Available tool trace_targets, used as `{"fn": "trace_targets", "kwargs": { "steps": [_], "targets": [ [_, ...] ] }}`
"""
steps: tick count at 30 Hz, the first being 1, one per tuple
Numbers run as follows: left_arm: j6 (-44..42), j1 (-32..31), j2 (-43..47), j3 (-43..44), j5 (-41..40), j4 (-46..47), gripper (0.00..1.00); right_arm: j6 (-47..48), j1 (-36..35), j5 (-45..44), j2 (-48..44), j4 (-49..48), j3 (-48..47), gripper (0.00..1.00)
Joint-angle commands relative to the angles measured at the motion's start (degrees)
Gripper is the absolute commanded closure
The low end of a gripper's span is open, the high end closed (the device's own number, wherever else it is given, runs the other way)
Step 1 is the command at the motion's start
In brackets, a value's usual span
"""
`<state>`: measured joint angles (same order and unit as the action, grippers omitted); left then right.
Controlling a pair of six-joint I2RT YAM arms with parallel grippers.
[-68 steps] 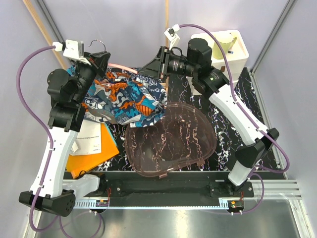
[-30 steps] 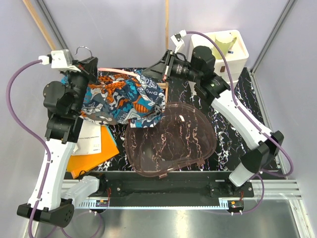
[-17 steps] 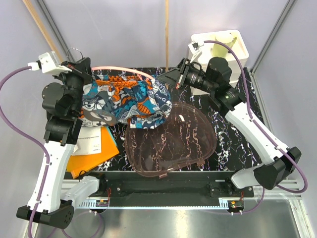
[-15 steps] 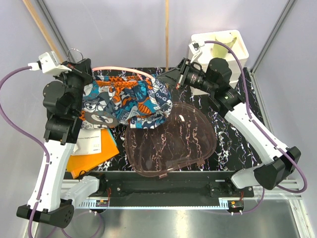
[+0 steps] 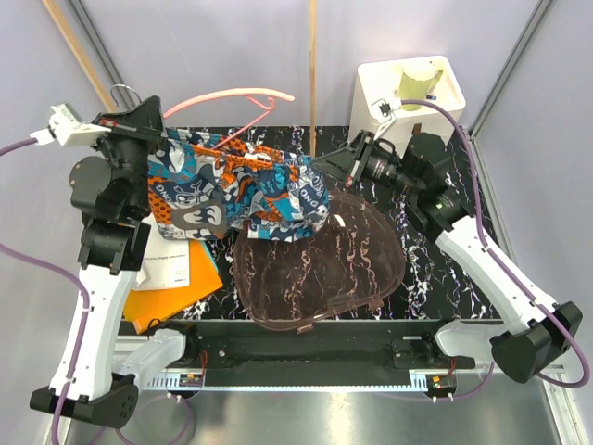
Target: Remove the shorts from the hanger
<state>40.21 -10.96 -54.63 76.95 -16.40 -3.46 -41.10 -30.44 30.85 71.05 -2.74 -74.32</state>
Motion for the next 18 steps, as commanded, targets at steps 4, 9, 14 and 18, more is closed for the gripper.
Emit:
{"fn": "trace_targets", "kwargs": {
  "steps": [4,9,14,18],
  "targets": [
    [10.05,0.68,2.60,0.31,-3.03,10.85,1.00,0.15,1.43,3.59,-1.09,-0.68,0.06,1.00],
    [23.58,0.68,0.94,1.01,4.26,11.64,1.00,-2.58,0.99,11.06,5.76,-3.76,-7.21,1.00],
    [35.45,0.59,-0.91,3.21,15.77,14.27,1.00,-4.86,-0.76,12.48,13.31,-3.85,-16.19,1.00],
    [40.74,0.59,0.39,2.07,20.70,18.92,1.00,-7.50,-2.08,12.65,19.29,-5.16,-24.79,1.00]
  ]
}}
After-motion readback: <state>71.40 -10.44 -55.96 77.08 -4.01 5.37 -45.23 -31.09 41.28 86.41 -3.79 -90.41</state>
